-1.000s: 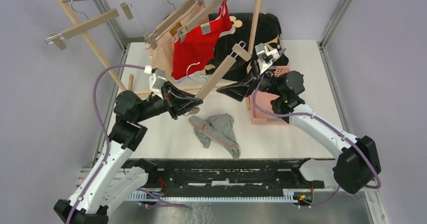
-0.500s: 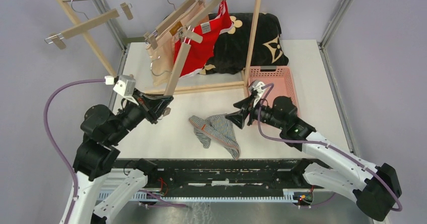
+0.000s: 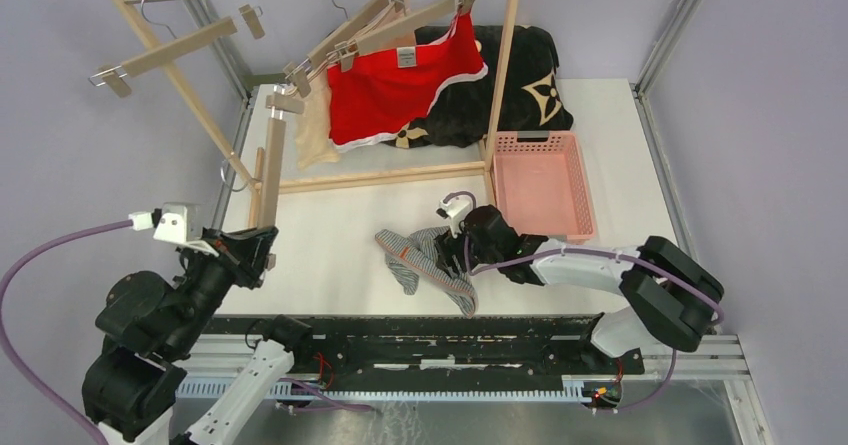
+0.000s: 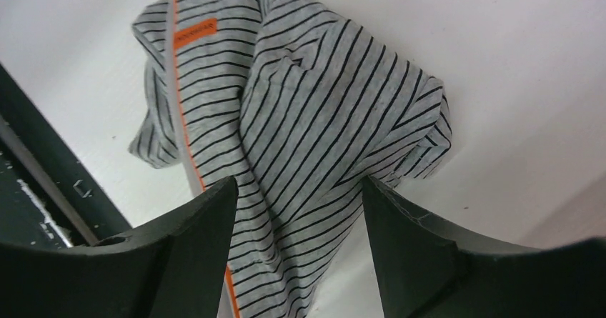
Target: Remove the underwear clipped to the hanger
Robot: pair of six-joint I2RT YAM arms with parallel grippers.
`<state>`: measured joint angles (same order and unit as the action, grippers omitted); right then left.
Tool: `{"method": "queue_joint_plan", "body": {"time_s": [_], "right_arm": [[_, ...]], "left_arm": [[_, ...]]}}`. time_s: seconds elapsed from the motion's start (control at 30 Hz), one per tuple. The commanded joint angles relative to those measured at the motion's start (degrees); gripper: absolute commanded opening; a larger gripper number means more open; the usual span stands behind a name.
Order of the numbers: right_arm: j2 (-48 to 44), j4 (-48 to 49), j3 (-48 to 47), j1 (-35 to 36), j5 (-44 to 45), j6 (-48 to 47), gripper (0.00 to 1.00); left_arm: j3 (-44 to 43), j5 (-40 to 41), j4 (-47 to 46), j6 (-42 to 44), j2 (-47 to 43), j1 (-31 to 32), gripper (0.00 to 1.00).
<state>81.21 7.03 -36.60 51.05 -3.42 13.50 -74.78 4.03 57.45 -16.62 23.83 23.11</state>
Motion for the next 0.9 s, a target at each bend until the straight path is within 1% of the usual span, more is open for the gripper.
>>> {"method": "queue_joint_plan", "body": {"time_s": [0.0,0.13,0.2,0.27,0.4,0.47,0.57,0.6,0.73,0.8,0.87], "right_arm": [[2.9,7.4,-2.2,0.4,3.4,0.6,0.73],[5.8,8.0,-2.4,0.5,4.0,0.6,0.72],[7.8,8.4,-2.6,0.5,4.4,0.8,0.68],[9.9,8.5,-2.9,0.5,4.7,1.0,0.6],[14.1,6.5,-5.6,0.5,3.9,0.6,0.36],[15.2,5.6,-6.6,0.5,3.3,0.3,0.26],[14.6,5.6,-6.9,0.5,2.3,0.4,0.05],[13.7,5.6,-7.0,0.5,2.0,0.3,0.01],[6.1,2.8,-8.6,0.5,1.5,-0.6,0.01],[0.9,0.6,-10.2,0.5,2.7,-1.8,0.01],[-4.0,-2.0,-12.3,0.4,4.5,-3.4,0.01]], "left_arm": [[-3.6,4.8,3.5,3.1,-0.8,-1.6,0.03],[-4.5,4.1,3.6,3.5,-0.2,-2.2,0.03],[-4.9,6.1,4.1,4.1,0.2,-2.6,0.03],[-5.4,10.3,5.2,4.7,0.9,-2.5,0.03],[-5.9,20.0,8.0,6.3,2.5,-2.6,0.03],[-5.7,24.0,9.1,7.4,3.2,-2.5,0.04],[-4.9,26.0,8.2,9.3,3.8,-2.4,0.06],[-4.6,25.6,7.5,9.8,4.2,-2.3,0.06],[-4.2,24.6,5.0,13.0,8.9,-1.6,0.07],[-4.4,24.8,4.1,15.3,13.3,-1.2,0.08],[-6.3,25.8,4.1,15.9,17.6,0.7,0.08]]}}
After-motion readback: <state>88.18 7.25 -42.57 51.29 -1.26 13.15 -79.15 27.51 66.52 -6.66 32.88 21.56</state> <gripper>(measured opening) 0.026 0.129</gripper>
